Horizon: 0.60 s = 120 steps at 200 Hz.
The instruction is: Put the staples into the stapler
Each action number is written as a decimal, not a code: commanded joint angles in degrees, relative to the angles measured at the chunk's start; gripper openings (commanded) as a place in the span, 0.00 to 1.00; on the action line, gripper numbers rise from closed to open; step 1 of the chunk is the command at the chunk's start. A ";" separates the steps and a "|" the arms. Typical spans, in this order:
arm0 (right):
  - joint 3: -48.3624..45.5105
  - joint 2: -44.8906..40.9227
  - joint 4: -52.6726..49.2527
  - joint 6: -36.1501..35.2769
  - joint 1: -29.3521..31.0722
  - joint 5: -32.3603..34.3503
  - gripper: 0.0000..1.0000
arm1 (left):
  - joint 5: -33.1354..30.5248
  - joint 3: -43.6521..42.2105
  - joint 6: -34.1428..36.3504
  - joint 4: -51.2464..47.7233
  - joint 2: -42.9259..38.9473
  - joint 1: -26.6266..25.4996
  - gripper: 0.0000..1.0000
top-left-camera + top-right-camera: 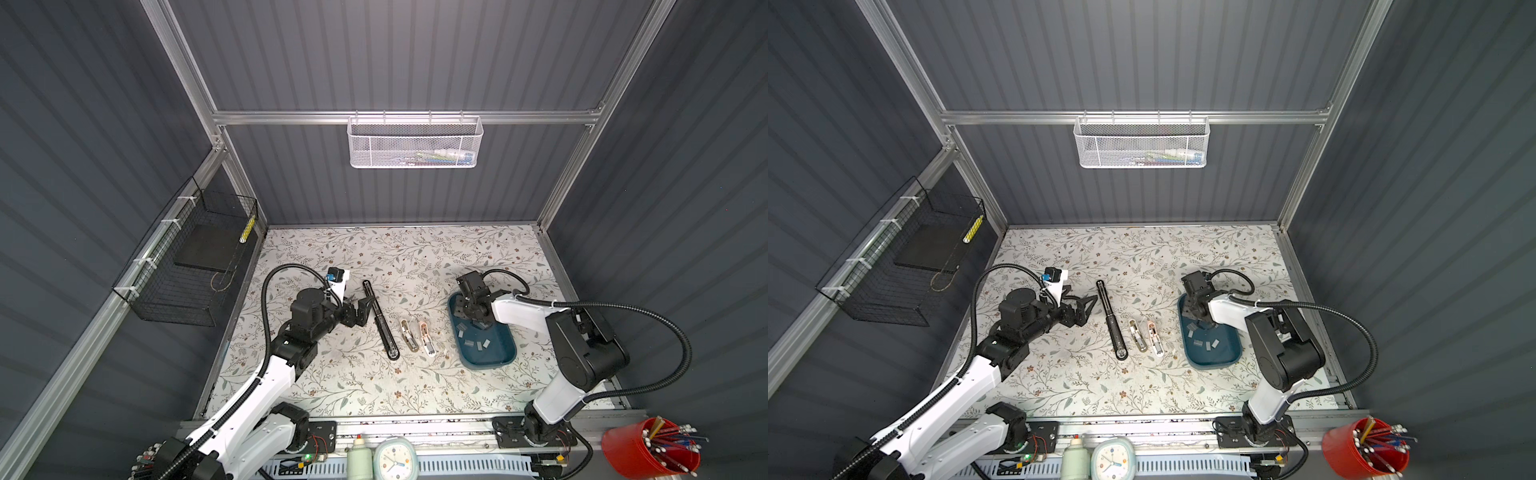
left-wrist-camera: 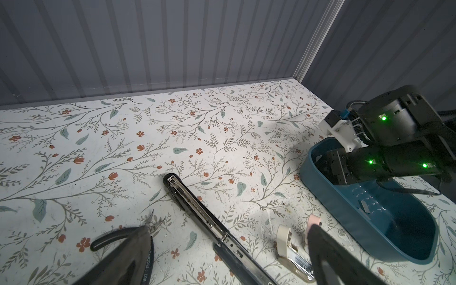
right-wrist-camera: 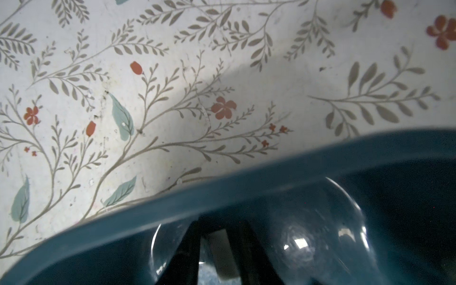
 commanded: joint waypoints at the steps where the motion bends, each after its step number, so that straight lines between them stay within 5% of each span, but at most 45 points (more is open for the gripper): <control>1: -1.35 -0.18 -2.48 -0.01 -0.05 -0.66 0.27 | 1.13 -0.61 0.49 0.00 -1.05 0.10 0.99; 120: -1.18 1.31 -2.62 -1.03 0.89 0.11 0.15 | 1.75 -1.03 0.23 -0.26 -2.29 0.10 0.99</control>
